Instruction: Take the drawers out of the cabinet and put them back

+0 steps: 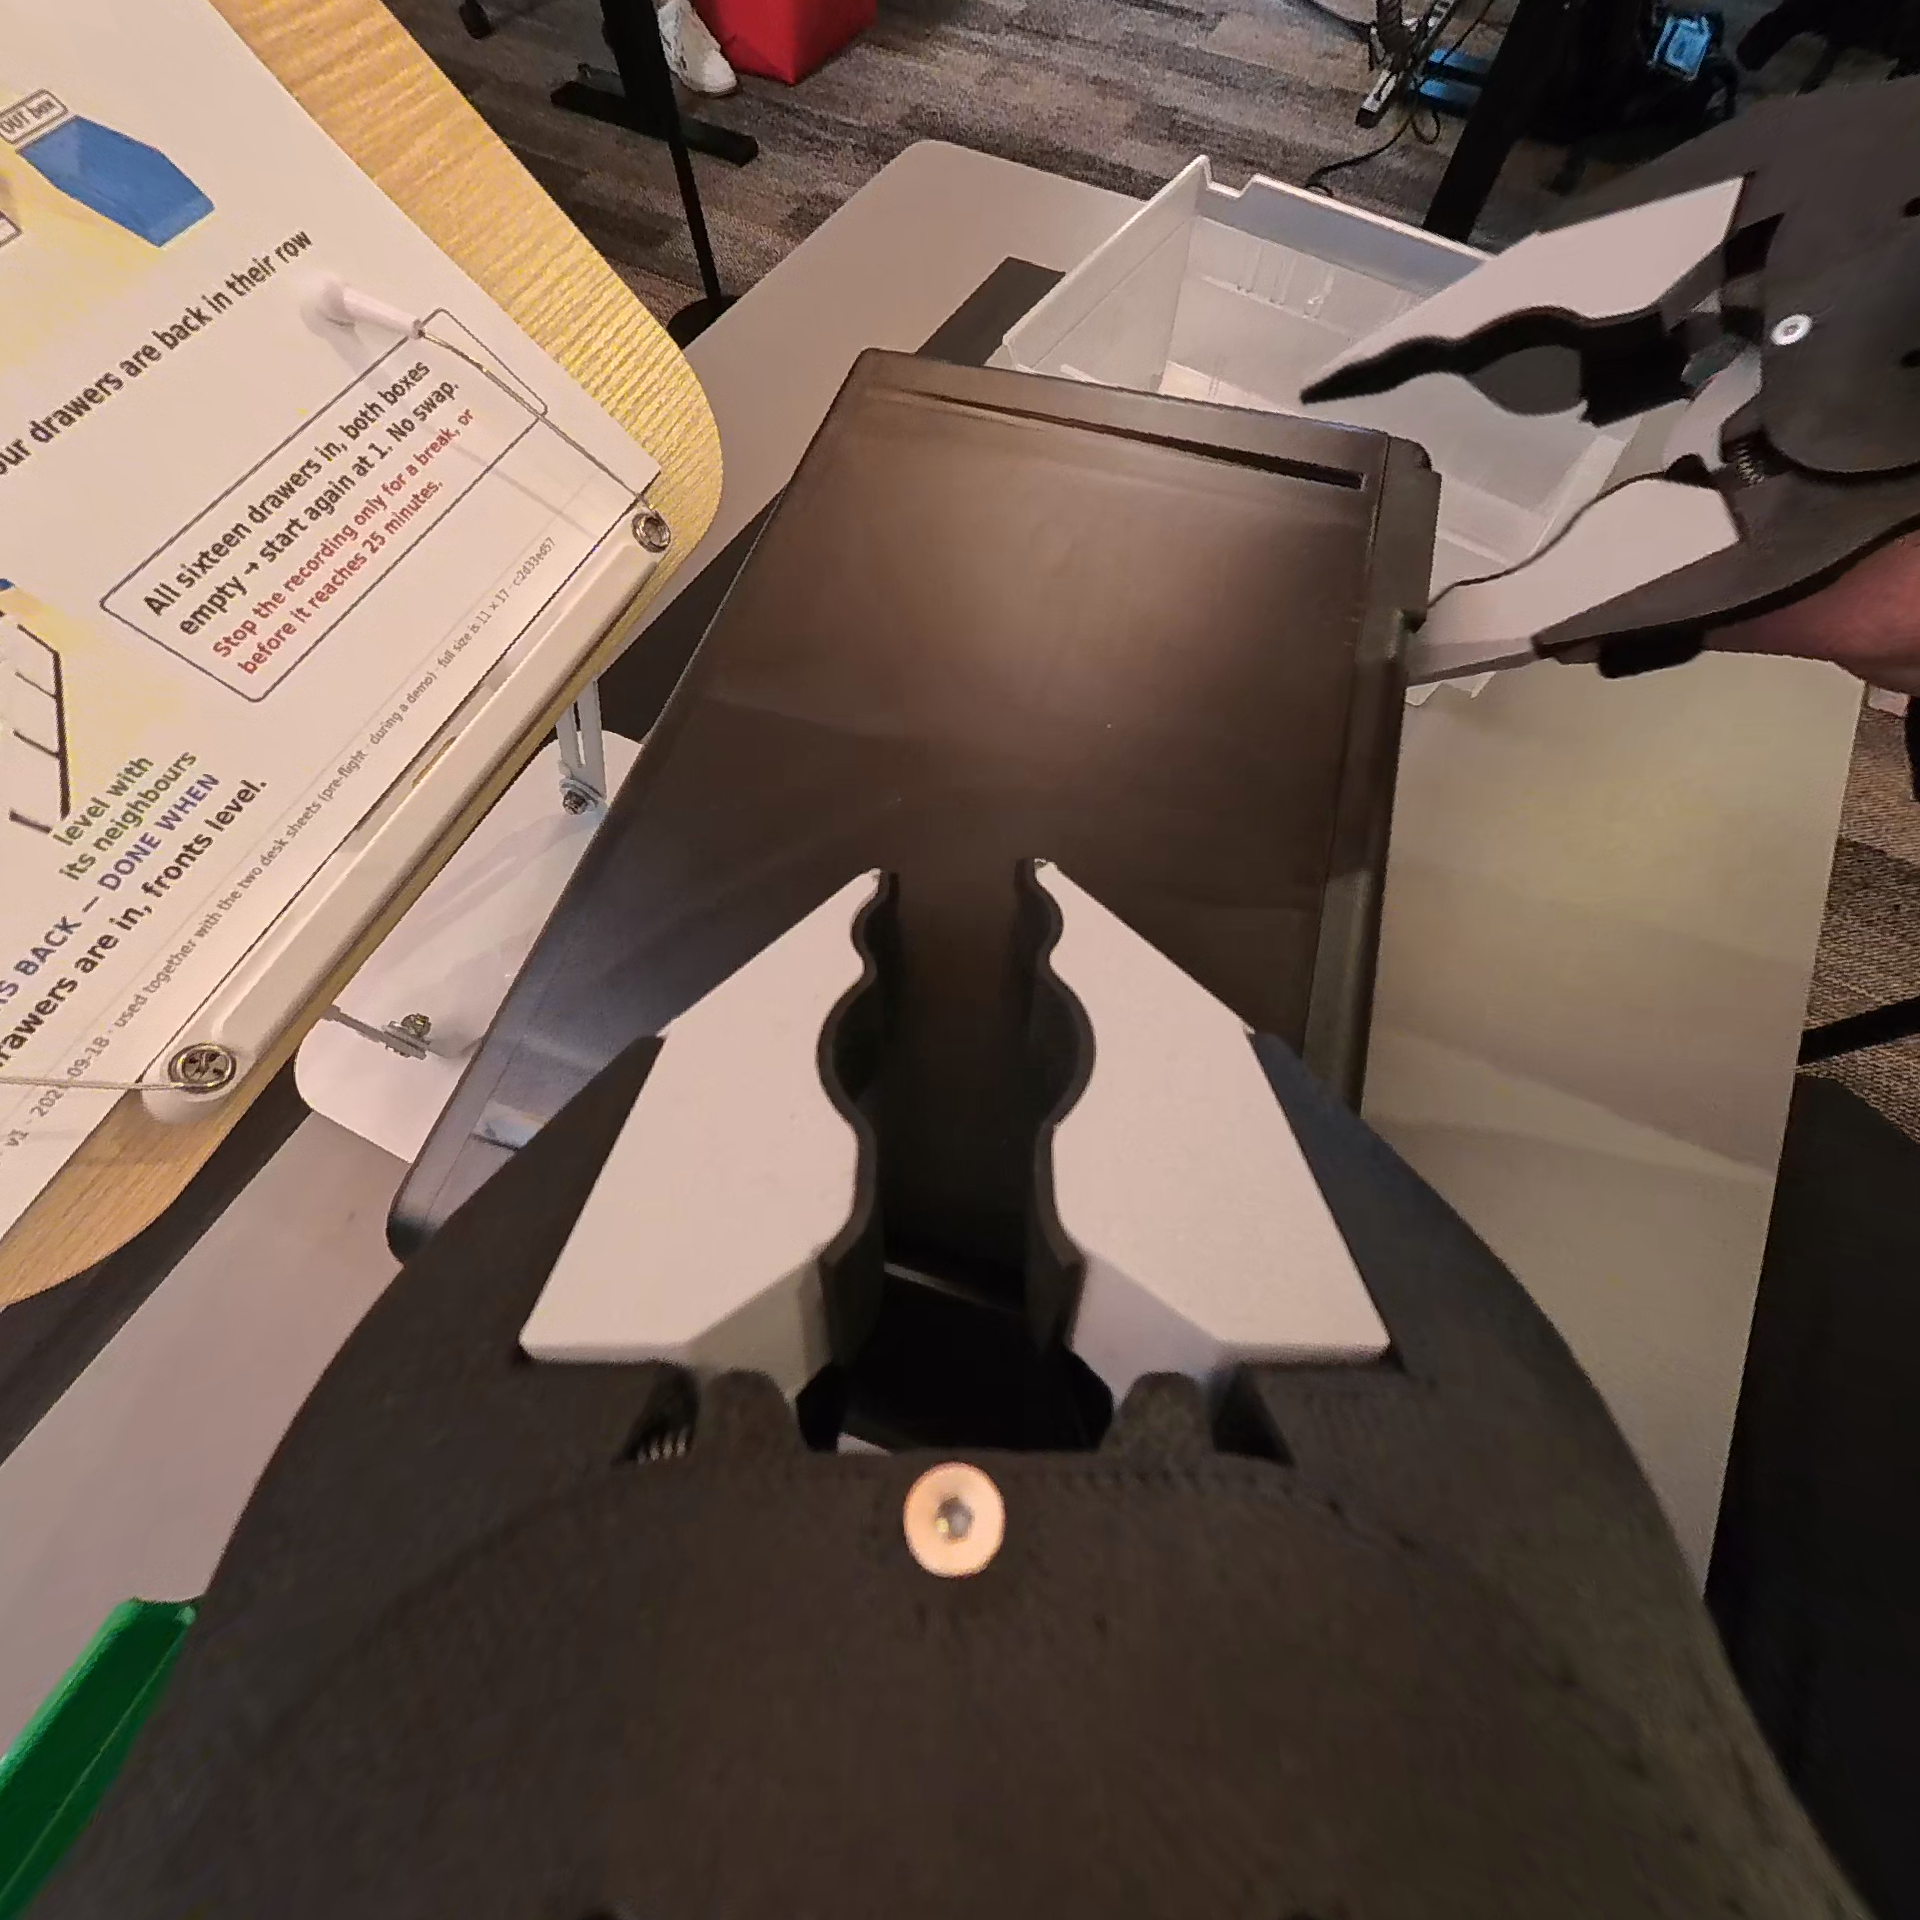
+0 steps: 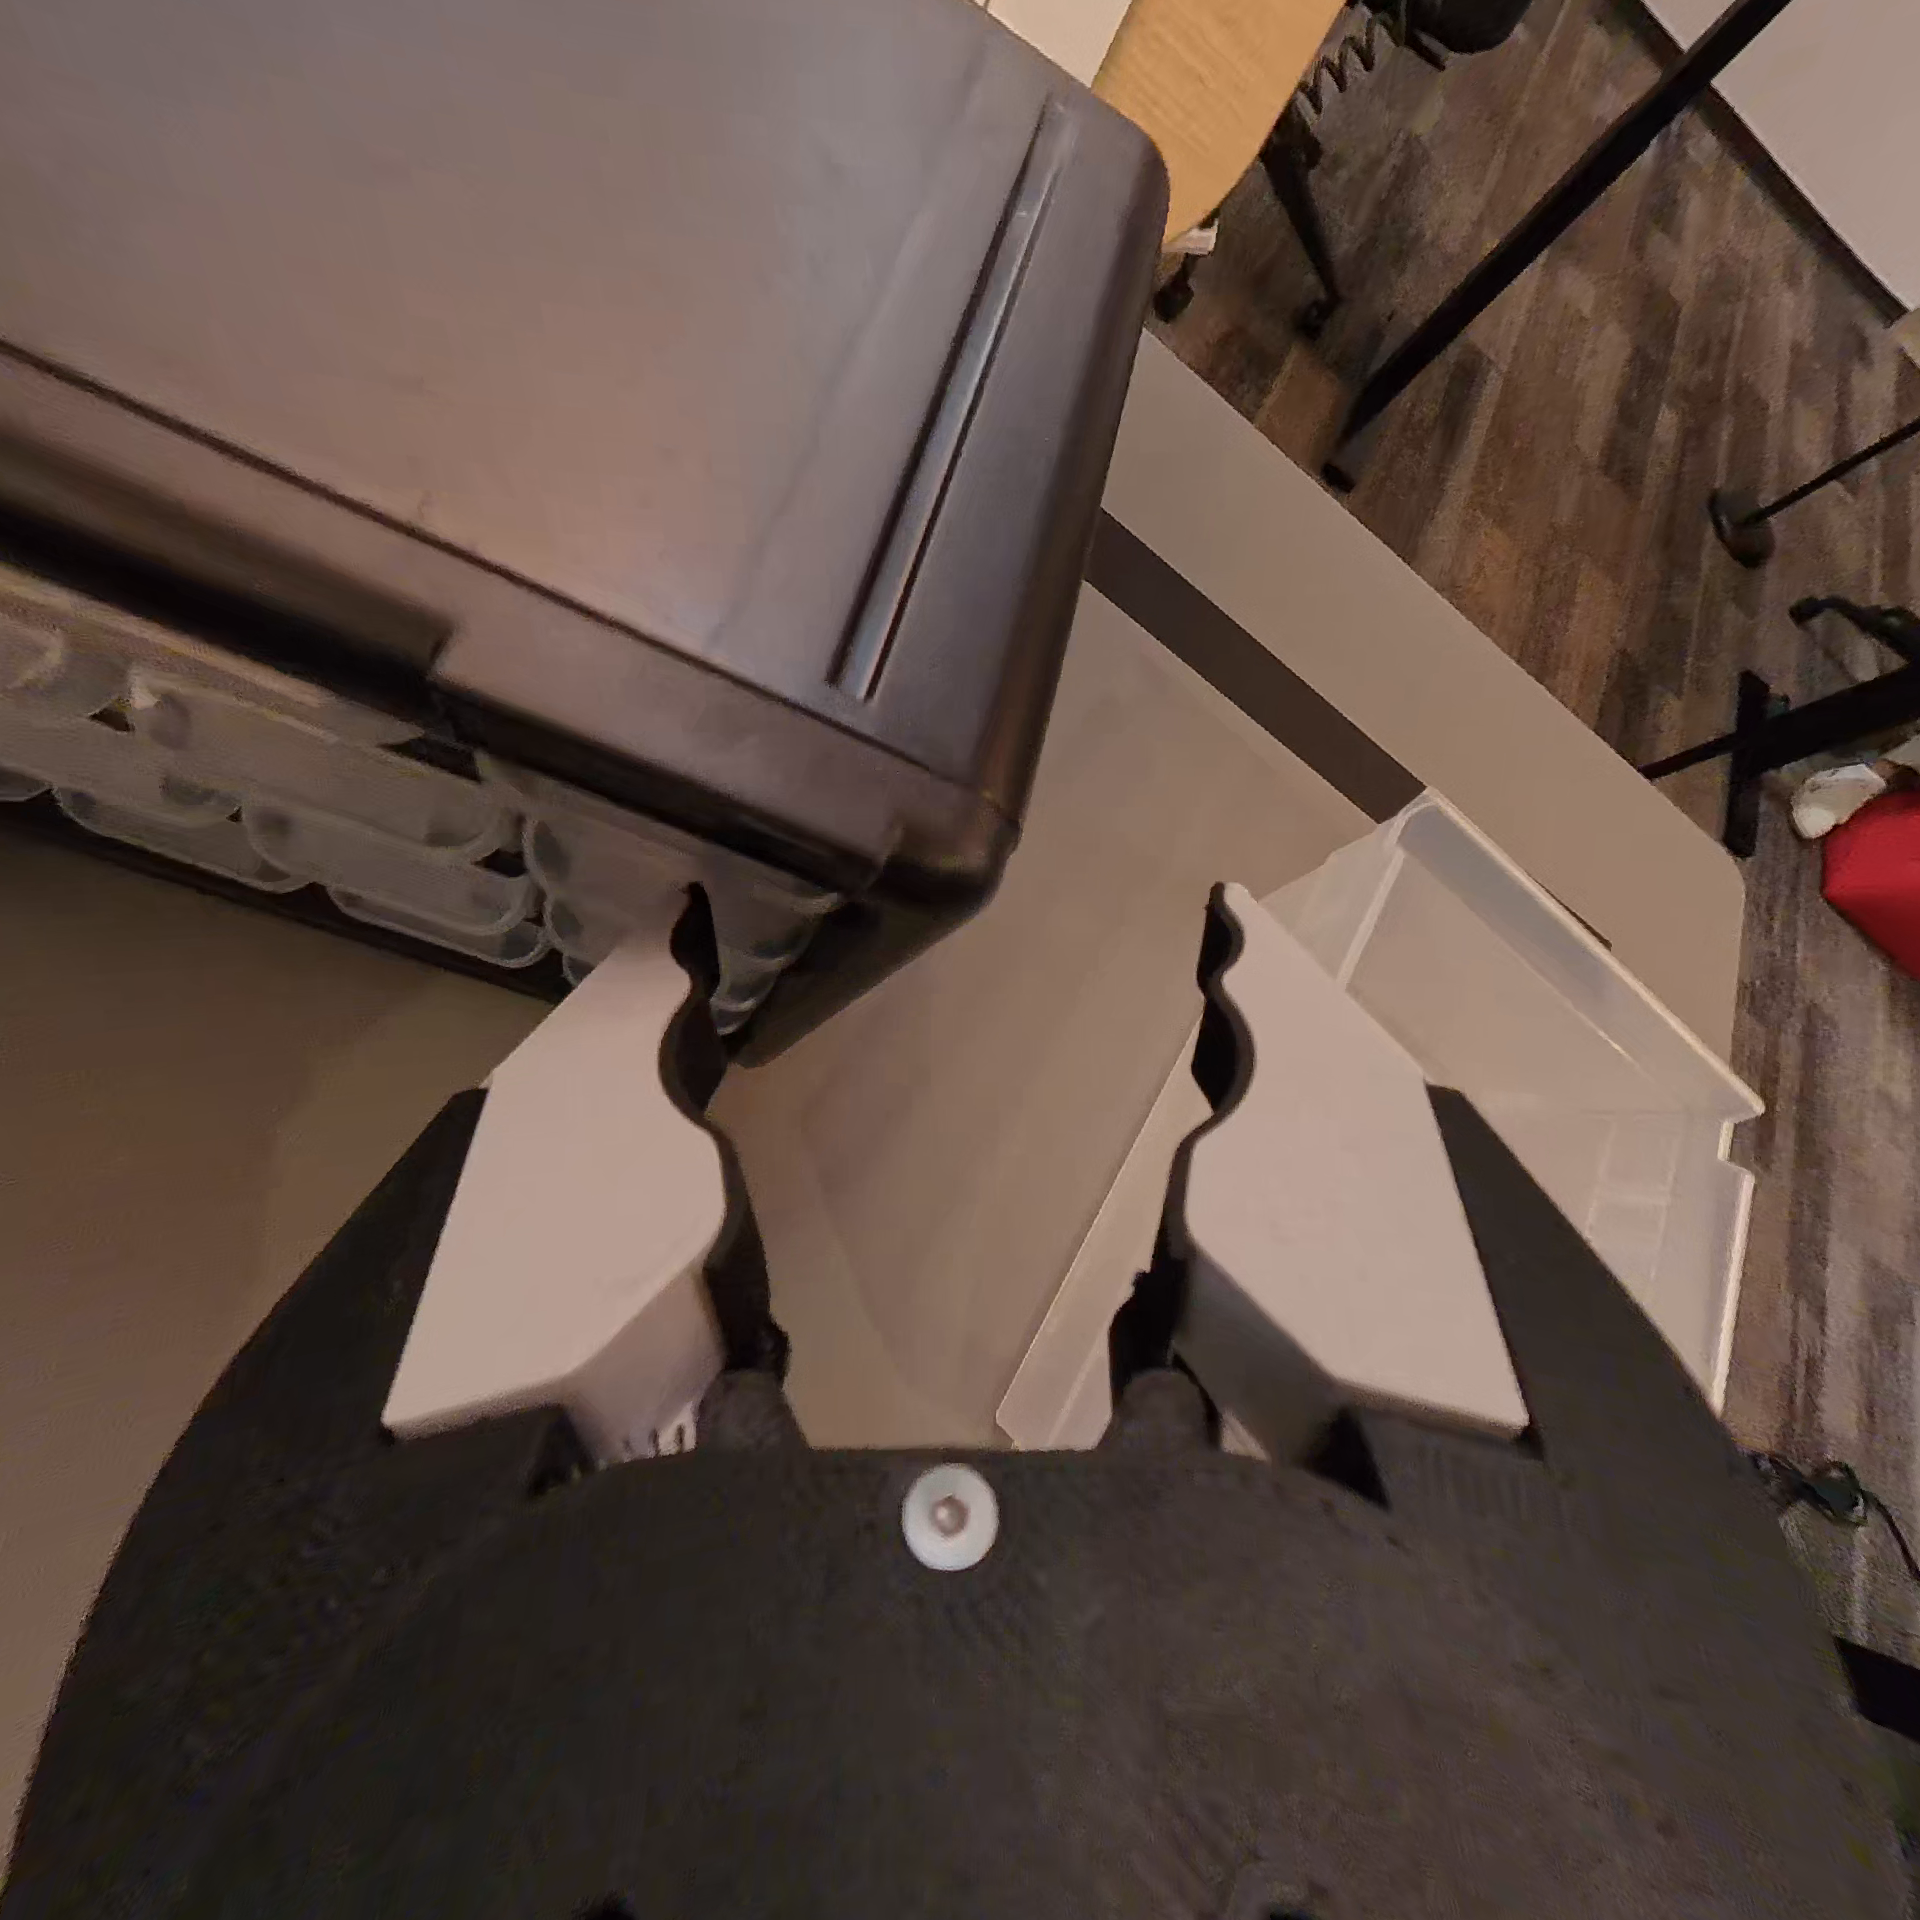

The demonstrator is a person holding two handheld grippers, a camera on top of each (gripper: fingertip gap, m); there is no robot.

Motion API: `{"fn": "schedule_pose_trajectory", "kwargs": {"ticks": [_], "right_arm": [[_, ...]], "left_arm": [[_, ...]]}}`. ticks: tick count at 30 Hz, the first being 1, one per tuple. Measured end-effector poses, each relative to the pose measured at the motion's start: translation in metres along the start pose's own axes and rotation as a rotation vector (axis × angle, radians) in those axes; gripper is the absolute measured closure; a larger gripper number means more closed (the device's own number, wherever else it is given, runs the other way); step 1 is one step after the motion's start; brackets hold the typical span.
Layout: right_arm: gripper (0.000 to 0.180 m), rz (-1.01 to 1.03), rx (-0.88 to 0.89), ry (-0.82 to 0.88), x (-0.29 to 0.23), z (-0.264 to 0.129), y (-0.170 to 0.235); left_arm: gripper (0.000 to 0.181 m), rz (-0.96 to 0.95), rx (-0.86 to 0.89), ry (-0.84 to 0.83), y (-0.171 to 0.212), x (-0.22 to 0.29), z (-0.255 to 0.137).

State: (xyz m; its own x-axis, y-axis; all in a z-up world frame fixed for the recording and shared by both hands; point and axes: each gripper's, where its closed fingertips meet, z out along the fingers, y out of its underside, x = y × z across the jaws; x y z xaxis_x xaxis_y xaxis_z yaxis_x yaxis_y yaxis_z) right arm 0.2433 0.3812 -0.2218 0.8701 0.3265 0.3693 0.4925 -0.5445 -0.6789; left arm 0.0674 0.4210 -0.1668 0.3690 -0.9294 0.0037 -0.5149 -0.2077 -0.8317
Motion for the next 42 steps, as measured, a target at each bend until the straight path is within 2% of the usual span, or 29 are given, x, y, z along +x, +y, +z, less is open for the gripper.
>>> {"fn": "schedule_pose_trajectory", "kwargs": {"ticks": [8,12,17,22,25,28,34,38,42], "right_arm": [[0.083,0.058,0.032,-0.072,-0.015,-0.017,0.026],[0.07,0.089,0.017,-0.131,-0.023,-0.016,0.042],[0.059,0.088,0.018,-0.191,-0.032,-0.013,0.05],[0.057,0.102,-0.084,-0.16,-0.014,-0.013,0.082],[0.065,0.162,-0.082,-0.159,-0.002,-0.015,0.092],[0.069,0.192,0.017,-0.207,-0.008,-0.019,0.072],[0.048,0.17,0.195,-0.398,-0.049,-0.009,0.012],[0.045,0.141,0.191,-0.486,-0.071,0.009,-0.004],[0.041,0.154,0.18,-0.489,-0.075,0.012,-0.007]], "left_arm": [[0.158,-0.005,0.017,-0.003,-0.001,-0.001,-0.001],[0.158,-0.008,0.076,-0.01,-0.004,-0.001,-0.004],[0.135,-0.045,0.175,-0.079,-0.002,-0.005,-0.02],[0.127,-0.092,0.206,-0.111,0.012,-0.002,-0.042],[0.126,-0.106,0.224,-0.099,0.019,0.003,-0.047],[0.128,-0.145,0.253,-0.066,0.023,0.004,-0.049],[0.124,-0.245,0.278,0.029,0.026,0.013,-0.046],[0.12,-0.265,0.299,0.078,0.022,0.027,-0.042],[0.119,-0.26,0.286,0.076,0.021,0.028,-0.042]]}}
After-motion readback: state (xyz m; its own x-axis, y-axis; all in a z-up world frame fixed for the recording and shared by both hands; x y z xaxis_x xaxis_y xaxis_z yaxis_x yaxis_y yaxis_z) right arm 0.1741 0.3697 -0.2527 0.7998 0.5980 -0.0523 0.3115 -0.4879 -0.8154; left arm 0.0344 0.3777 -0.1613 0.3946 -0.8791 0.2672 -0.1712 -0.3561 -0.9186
